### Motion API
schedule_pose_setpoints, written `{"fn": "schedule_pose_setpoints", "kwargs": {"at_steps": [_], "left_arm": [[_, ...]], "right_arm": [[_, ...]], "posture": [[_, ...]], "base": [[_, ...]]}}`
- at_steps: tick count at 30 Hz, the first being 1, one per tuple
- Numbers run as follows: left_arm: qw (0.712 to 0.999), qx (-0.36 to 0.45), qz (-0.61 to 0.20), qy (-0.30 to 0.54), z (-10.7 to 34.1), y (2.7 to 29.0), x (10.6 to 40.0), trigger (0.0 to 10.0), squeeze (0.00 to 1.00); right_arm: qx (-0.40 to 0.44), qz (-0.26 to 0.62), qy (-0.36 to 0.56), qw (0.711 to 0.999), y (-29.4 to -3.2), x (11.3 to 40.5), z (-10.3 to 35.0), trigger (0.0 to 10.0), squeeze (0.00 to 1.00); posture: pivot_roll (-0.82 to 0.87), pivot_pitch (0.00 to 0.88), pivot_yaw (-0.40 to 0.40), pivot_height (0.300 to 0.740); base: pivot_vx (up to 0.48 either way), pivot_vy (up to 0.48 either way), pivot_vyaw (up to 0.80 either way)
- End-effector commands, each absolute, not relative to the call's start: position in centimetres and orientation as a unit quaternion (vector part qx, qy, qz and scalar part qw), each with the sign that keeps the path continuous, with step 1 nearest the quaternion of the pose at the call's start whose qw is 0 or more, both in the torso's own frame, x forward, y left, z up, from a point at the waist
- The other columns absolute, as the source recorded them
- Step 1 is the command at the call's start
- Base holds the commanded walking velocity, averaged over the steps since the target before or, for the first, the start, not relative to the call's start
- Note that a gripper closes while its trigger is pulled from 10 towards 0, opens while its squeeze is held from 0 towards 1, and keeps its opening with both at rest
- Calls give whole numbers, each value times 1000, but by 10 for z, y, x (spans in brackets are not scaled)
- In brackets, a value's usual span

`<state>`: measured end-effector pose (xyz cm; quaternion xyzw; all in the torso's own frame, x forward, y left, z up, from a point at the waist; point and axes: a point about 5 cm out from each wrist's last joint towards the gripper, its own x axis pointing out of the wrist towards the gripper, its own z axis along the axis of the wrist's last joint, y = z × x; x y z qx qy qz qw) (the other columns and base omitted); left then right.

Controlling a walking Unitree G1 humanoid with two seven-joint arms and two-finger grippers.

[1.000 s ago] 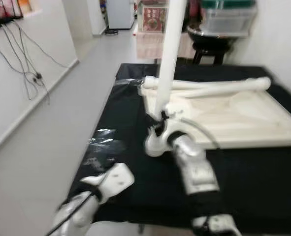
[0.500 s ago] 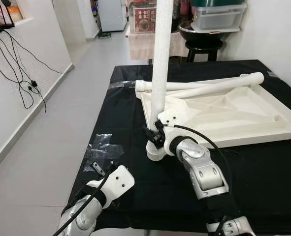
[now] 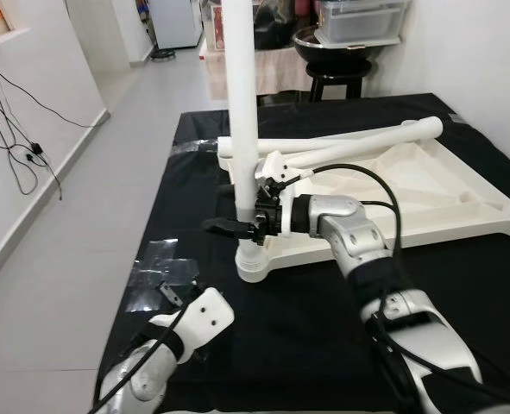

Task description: Building children table

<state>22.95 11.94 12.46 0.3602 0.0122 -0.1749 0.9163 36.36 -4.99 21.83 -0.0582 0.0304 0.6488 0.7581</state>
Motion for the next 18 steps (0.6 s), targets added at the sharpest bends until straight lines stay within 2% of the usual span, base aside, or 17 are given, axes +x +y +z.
{"fn": "schedule_pose_setpoints", "kwargs": {"at_steps": [1,6,8,10,12,13,14,15,16,17,18], "left_arm": [[914,366,-174,23,121,126,228,10000,0],[914,366,-174,23,121,128,225,10000,0],[914,365,-174,23,121,129,223,10000,0],[914,365,-174,22,122,129,221,10000,0],[914,365,-174,22,122,129,221,10000,0],[914,365,-174,22,123,130,220,10000,0],[914,365,-174,22,123,130,220,10000,0],[914,365,-174,22,123,130,219,10000,0],[914,365,-174,22,123,131,218,10000,0],[914,365,-174,22,123,131,218,10000,0],[914,365,-173,22,124,132,218,10000,0]], "right_arm": [[-45,700,51,711,-26,355,212,0,0],[-44,704,63,706,-21,358,210,0,0],[-36,693,60,718,-26,361,208,0,0],[-36,665,55,744,-31,364,203,0,0],[-37,655,53,753,-32,364,201,0,0],[-52,616,72,783,-31,365,192,0,0],[-52,616,72,783,-31,365,192,0,0],[-63,586,87,803,-31,365,185,0,0],[-63,448,90,887,-35,372,177,0,0],[-63,448,90,887,-35,372,177,0,0],[-61,340,93,934,-42,375,172,0,0]], "posture": [[-46,36,77,740],[-96,39,98,740],[-116,46,107,740],[-126,53,107,740],[-126,53,107,740],[-139,65,105,740],[-139,65,105,740],[-140,66,105,740],[-144,72,95,740],[-144,72,95,740],[-144,72,95,740]], "base": [[0,0,0],[0,0,0],[0,0,0],[0,0,0],[0,0,0],[0,0,0],[0,0,0],[0,0,0],[0,0,0],[0,0,0],[0,0,0]]}}
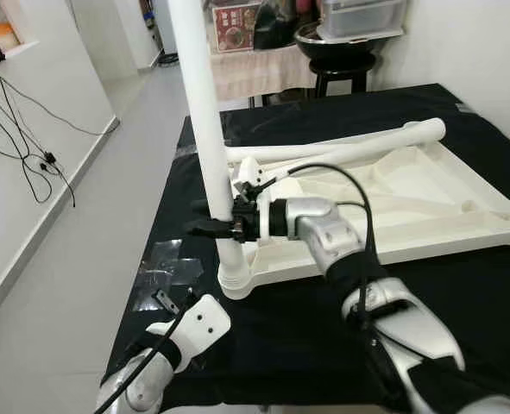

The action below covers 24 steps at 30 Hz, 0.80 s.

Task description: Building children table

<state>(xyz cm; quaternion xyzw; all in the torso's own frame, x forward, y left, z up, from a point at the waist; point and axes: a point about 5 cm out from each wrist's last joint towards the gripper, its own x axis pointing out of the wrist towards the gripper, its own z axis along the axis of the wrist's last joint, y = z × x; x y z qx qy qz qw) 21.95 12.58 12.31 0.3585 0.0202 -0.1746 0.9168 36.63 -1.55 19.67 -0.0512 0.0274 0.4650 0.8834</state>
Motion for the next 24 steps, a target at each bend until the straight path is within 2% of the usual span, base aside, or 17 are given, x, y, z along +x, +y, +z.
{"fn": "schedule_pose_setpoints", "kwargs": {"at_steps": [1,3,5,10,16,17,18,19,20,21,24], "left_arm": [[914,365,-173,22,124,132,218,10000,0],[915,364,-174,21,125,133,217,10000,0],[915,362,-174,21,125,135,219,10000,0],[916,361,-174,23,124,135,221,10000,0],[916,360,-175,24,124,135,221,10000,0],[916,360,-175,24,124,135,221,10000,0],[916,360,-175,24,124,135,221,10000,0],[916,360,-175,23,124,135,221,10000,0],[916,360,-175,23,124,135,221,10000,0],[916,360,-175,23,124,135,221,10000,0],[916,360,-175,23,124,136,221,10000,0]], "right_arm": [[-57,273,95,956,-48,378,170,0,0],[-32,256,82,963,-47,337,154,0,0],[-36,231,71,970,-58,319,152,0,0],[-66,208,51,975,-72,333,157,0,0],[-76,210,52,973,-69,334,162,0,0],[-82,210,62,972,-63,331,162,4510,0],[-82,210,62,972,-63,331,162,4510,0],[-77,217,69,971,-58,328,162,10000,0],[-77,217,69,971,-58,328,162,10000,0],[-71,237,71,966,-53,328,164,10000,1000],[-65,256,71,962,-49,324,168,10000,1000]], "posture": [[-144,72,95,740],[-140,81,101,740],[-170,72,111,740],[-178,61,110,740],[-178,58,113,740],[-180,59,115,740],[-180,59,115,740],[-180,59,115,740],[-180,59,115,740],[-180,57,120,740],[-180,57,120,740]], "base": [[0,0,0],[0,0,0],[0,0,0],[0,0,0],[0,0,0],[0,0,0],[0,0,0],[0,0,0],[0,0,0],[0,0,0],[0,0,0]]}}
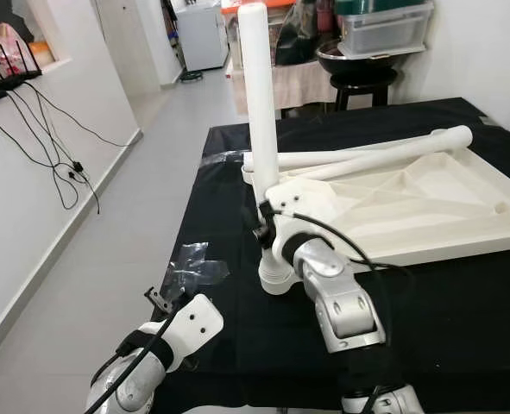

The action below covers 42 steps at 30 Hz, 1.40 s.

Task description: Building children table

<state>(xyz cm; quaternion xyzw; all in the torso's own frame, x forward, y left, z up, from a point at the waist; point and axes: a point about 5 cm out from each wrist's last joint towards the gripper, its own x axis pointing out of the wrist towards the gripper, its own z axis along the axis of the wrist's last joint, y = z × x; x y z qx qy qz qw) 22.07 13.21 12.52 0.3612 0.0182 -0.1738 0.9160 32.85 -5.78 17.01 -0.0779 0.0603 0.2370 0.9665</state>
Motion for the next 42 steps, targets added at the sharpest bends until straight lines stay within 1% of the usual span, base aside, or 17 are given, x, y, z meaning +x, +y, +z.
{"fn": "schedule_pose_setpoints", "kwargs": {"at_steps": [1,2,3,4,11,12,17,20,21,22,23,34,35,36,37,38,42], "left_arm": [[916,360,-175,24,123,136,221,10000,0],[916,361,-175,24,123,136,221,10000,0],[916,361,-175,24,123,137,221,10000,0],[916,361,-175,24,122,137,221,10000,0],[915,362,-175,25,121,136,222,10000,0],[915,362,-175,25,121,135,223,10000,0],[915,362,-175,25,120,134,224,10000,0],[915,362,-175,25,120,134,224,10000,0],[915,362,-175,25,120,133,224,10000,0],[915,362,-175,25,120,133,224,10000,0],[915,362,-175,25,120,133,224,10000,0],[916,361,-176,23,122,132,222,10000,0],[916,361,-176,23,122,132,221,10000,0],[916,361,-176,23,122,132,221,10000,0],[916,360,-176,22,123,133,220,10000,0],[916,360,-176,22,124,133,219,10000,0],[916,359,-177,21,126,135,218,10000,0]], "right_arm": [[-56,295,53,952,-44,328,174,10000,1000],[-50,339,39,939,-39,331,179,10000,1000],[-47,375,30,925,-35,334,182,10000,890],[-52,424,27,904,-34,337,182,10000,0],[-68,543,61,835,-42,341,167,10000,0],[-81,582,97,804,-48,340,155,10000,0],[-99,598,124,785,-52,341,146,10000,0],[-86,587,134,794,-52,347,146,10000,0],[-67,574,132,805,-50,354,150,1804,0],[-67,574,132,805,-50,354,150,1804,0],[-48,568,131,811,-48,358,154,0,0],[-48,575,123,807,-56,363,156,0,0],[-60,524,137,839,-61,365,153,0,0],[-60,524,137,839,-61,365,153,0,0],[-52,378,132,915,-69,371,150,0,0],[-52,222,113,967,-81,367,147,0,0],[-21,132,95,986,-81,329,140,0,0]], "posture": [[-191,50,131,740],[-190,50,134,740],[-189,49,133,740],[-188,47,132,740],[-165,33,120,740],[-143,24,115,740],[-136,23,113,740],[-120,18,108,740],[-104,15,106,740],[-104,15,106,740],[-91,18,105,740],[-75,40,93,740],[-76,48,86,740],[-76,48,86,740],[-69,61,69,740],[-69,61,69,740],[-77,81,83,740]], "base": [[0,0,0],[0,0,0],[0,0,0],[0,0,0],[0,0,0],[0,0,0],[0,0,0],[0,0,0],[0,0,0],[0,0,0],[0,0,0],[0,0,0],[0,0,0],[0,0,0],[0,0,0],[0,0,0],[0,0,0]]}}
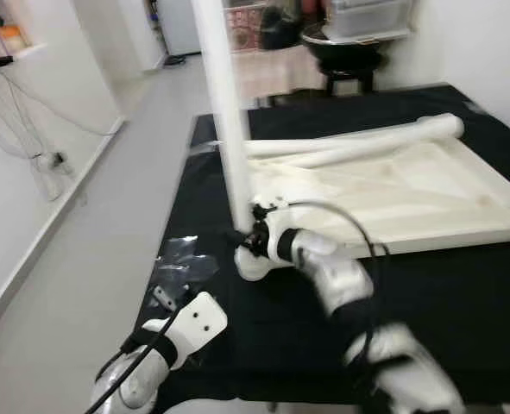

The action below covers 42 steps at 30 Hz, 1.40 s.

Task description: Building children table

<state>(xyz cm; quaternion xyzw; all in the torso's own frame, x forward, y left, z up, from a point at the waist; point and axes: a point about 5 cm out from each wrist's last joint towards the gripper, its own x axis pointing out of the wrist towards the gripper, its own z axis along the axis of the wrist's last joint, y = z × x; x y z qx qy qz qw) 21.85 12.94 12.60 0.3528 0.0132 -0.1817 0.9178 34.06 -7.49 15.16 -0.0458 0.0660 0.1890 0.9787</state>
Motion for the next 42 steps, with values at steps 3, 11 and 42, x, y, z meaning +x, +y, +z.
{"fn": "schedule_pose_setpoints", "kwargs": {"at_steps": [3,11,42], "left_arm": [[916,358,-177,20,126,135,218,10000,0],[917,358,-177,21,125,133,221,10000,0],[917,357,-177,26,119,130,230,10000,0]], "right_arm": [[-23,153,92,984,-76,315,136,0,0],[-56,204,80,974,-64,338,147,10000,1000],[-84,584,100,801,-42,373,182,0,0]], "posture": [[-86,77,92,740],[-67,64,84,740],[-36,26,84,740]], "base": [[0,0,0],[0,0,0],[0,0,0]]}}
